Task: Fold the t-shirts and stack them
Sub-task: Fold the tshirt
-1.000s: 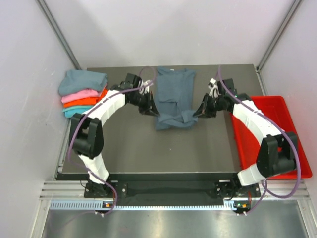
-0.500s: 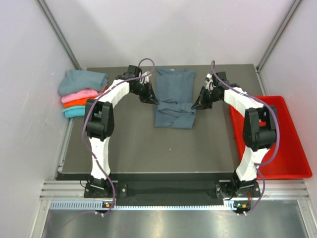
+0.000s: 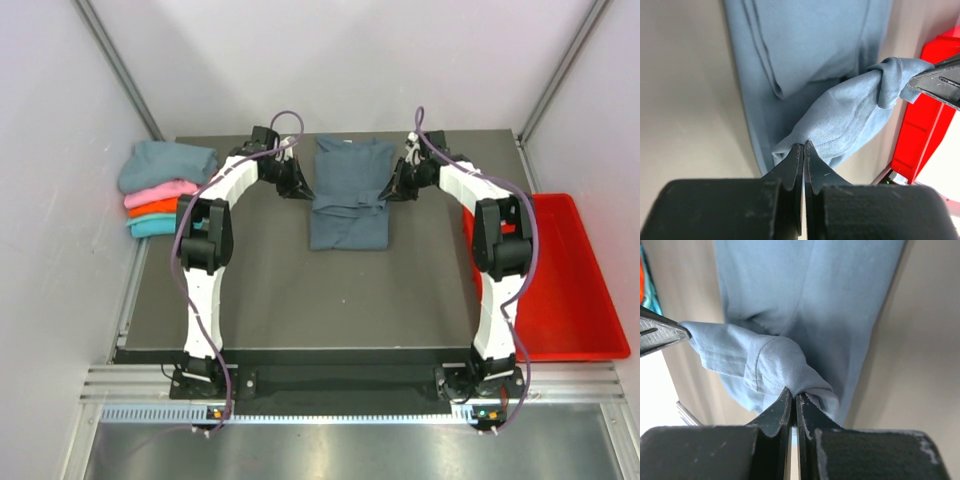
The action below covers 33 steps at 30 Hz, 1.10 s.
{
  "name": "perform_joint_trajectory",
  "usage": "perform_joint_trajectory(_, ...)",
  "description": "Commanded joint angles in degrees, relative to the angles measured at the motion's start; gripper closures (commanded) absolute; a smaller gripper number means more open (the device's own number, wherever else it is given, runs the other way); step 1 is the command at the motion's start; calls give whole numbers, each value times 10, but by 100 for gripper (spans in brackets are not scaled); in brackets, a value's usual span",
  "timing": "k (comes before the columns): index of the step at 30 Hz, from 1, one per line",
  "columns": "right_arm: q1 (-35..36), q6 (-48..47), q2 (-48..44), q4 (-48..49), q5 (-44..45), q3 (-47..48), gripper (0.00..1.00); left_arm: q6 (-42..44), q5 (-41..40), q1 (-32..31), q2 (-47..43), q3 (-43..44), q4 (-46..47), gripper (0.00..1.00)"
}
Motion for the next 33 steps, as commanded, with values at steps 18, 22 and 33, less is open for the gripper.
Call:
perform_joint_trajectory(18,4,-73,-24,12,47,46,55,24,-57,17,-9,66,34,50)
perform_joint_trajectory(22,-23,-64,-94,-9,28,-15,46,-5,-19,40,-85,-24,34,39)
perform_joint_trajectory(33,-29,23,-179,37,-79,-250,36,-106,110,56,-156,-303,84,28)
